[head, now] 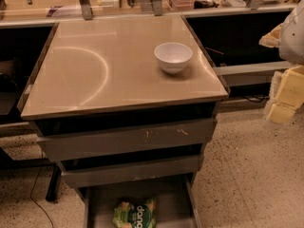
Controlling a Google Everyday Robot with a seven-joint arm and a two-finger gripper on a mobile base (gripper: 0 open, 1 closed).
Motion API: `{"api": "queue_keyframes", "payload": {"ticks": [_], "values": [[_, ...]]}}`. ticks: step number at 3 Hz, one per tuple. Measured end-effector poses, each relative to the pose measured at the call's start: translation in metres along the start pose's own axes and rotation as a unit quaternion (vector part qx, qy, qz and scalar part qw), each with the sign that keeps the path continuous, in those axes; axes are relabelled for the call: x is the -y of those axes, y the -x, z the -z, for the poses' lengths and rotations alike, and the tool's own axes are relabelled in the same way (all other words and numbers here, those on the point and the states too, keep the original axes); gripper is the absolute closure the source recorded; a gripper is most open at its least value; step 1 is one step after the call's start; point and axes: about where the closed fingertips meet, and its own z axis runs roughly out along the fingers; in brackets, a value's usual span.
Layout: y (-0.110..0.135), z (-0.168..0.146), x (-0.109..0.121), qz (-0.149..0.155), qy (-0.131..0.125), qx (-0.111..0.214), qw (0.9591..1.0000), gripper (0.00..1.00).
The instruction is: Pick green rice chip bag from bottom drawer and place on counter
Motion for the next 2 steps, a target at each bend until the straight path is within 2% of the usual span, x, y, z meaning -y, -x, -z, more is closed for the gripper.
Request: {"api": "queue_keyframes", "payload": {"ticks": [1,2], "values": [[0.0,0.0,0.0,0.0,0.0,0.0,1.0,0.0],[0.003,-0.019,-0.027,-0.012,0.024,0.005,0.9996,0.0]]}}
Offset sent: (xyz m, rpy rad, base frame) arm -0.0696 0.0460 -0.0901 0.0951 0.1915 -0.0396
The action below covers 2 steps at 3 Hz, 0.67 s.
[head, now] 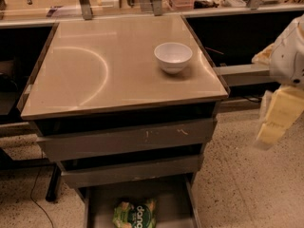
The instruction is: Pick green rice chip bag from bottom drawer and place on counter
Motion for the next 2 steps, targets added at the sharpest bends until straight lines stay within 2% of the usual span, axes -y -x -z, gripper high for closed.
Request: {"api": "queue_keyframes", "payload": {"ticks": [1,2], "values": [[0.023,-0.036,-0.05,-0.014,0.025,0.031,0.9991,0.0],[0.045,-0.101,-0.09,-0.039,0.065,0.055,0.9957,0.0]]}}
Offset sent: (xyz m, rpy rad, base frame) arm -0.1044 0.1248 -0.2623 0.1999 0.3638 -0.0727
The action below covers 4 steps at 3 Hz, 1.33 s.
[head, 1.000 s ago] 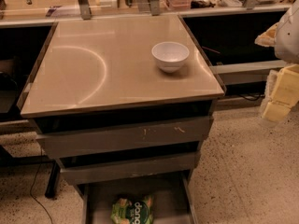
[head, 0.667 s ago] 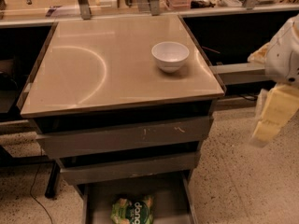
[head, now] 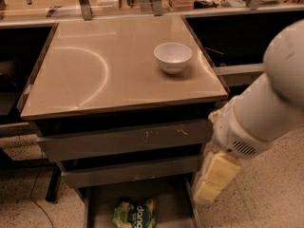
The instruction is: Pick green rice chip bag from bottom drawer and place on counter
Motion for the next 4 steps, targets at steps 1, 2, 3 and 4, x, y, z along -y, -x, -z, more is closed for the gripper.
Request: {"api": "queue_keyframes", "payload": {"ticks": [1,2,3,4], "values": [[-0.019,-0.095,-0.038,-0.051,0.074,-0.013,0.9959,0.0],[-0.019,-0.094,-0.037,-0.051,0.073,-0.013,0.9959,0.0],[-0.015,-0.132,-0.046,-0.061,0.1,0.008,0.9931,0.0],[-0.007,-0.192,-0.055,-0.072,0.134,0.035,0.9877,0.0]]}}
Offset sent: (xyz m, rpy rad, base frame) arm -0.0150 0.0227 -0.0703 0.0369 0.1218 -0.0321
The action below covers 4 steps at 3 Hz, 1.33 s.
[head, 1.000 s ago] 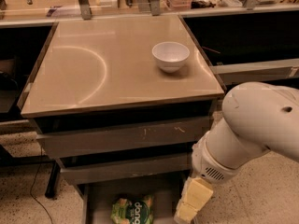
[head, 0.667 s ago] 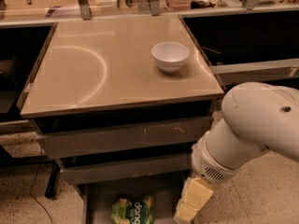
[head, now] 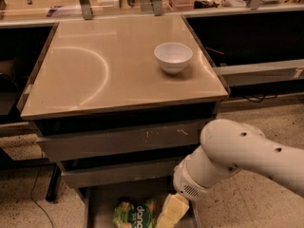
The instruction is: Pick green rice chip bag from bottom drawer and place on counter
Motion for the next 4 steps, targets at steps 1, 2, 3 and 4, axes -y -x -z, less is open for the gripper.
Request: {"api": "queue_keyframes", "payload": {"ticks": [1,2,3,4], "values": [[0.003,-0.062,0.014,-0.013,0.022,0.031,0.9992,0.0],[0.002,-0.069,0.012,-0.015,0.027,0.029,0.9991,0.0],[-0.001,-0.113,0.01,-0.014,0.043,0.031,0.9985,0.0],[0.001,-0.166,0.026,-0.012,0.033,0.038,0.9987,0.0]]}}
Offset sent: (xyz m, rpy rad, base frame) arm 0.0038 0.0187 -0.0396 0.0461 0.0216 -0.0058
